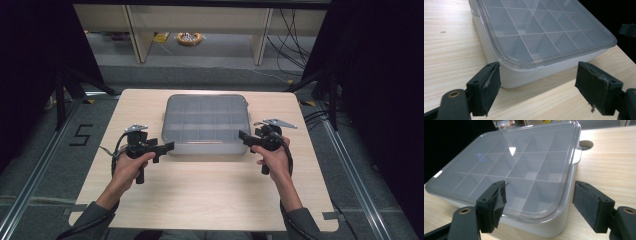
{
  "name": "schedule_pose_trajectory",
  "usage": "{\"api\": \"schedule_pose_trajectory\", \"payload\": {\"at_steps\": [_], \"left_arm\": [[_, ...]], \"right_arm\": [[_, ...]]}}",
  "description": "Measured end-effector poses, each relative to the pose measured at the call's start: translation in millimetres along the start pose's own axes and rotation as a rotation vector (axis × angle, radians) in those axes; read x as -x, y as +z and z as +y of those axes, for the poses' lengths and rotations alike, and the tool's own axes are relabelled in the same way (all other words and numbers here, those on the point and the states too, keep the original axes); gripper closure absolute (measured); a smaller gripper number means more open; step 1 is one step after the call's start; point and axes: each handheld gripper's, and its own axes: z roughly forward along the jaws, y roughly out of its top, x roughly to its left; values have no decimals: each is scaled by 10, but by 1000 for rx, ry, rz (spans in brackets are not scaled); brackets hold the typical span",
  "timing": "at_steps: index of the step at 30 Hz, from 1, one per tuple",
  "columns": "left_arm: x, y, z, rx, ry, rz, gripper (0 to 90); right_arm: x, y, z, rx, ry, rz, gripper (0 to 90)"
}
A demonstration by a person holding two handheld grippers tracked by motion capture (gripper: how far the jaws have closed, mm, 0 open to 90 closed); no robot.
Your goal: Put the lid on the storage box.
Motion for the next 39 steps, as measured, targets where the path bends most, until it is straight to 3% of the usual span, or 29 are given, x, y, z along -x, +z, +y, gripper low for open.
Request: {"api": "schedule_pose_trajectory", "payload": {"at_steps": [3,4,7,8,11,12,16,17,21,22,24,26,29,31,33,38,39], "left_arm": [[19,-17,-33,2,3,-3,185],[26,-19,-43,0,9,-5,181],[41,-16,-71,-11,13,-14,162],[46,-15,-79,-11,14,-15,161],[49,-13,-107,-16,30,-14,151],[50,-12,-117,-19,29,-17,152],[28,-25,-146,-22,24,-8,152],[22,-33,-151,-23,23,-9,152],[29,-68,-167,-16,17,-10,152],[35,-74,-175,-13,18,-13,152],[49,-82,-192,-15,24,-21,152],[67,-86,-214,-19,30,-19,152],[93,-85,-251,-29,36,-28,152],[111,-83,-277,-32,37,-31,152],[132,-87,-307,-36,45,-30,152],[191,-89,-358,-42,62,-44,152],[196,-90,-367,-44,68,-46,152]], "right_arm": [[-46,-33,-45,14,-12,11,268],[-65,-42,-45,-2,1,13,264],[-109,-72,-43,16,48,36,260],[-83,-70,-43,16,-5,20,257],[-141,-83,-62,6,27,26,249],[-122,-65,-73,22,-5,33,249],[-140,-66,-98,0,-25,17,241],[-150,-64,-107,7,-13,33,239],[-158,-79,-134,-2,-2,23,229],[-136,-70,-145,10,-29,17,227],[-143,-96,-148,-2,-11,25,223],[-158,-115,-157,-10,4,2,220],[-143,-125,-175,-2,-13,22,216],[-186,-143,-186,-15,29,8,212],[-154,-150,-187,-1,-18,23,213],[-179,-174,-210,-11,-38,18,213],[-202,-179,-217,-8,-17,28,211]]}}
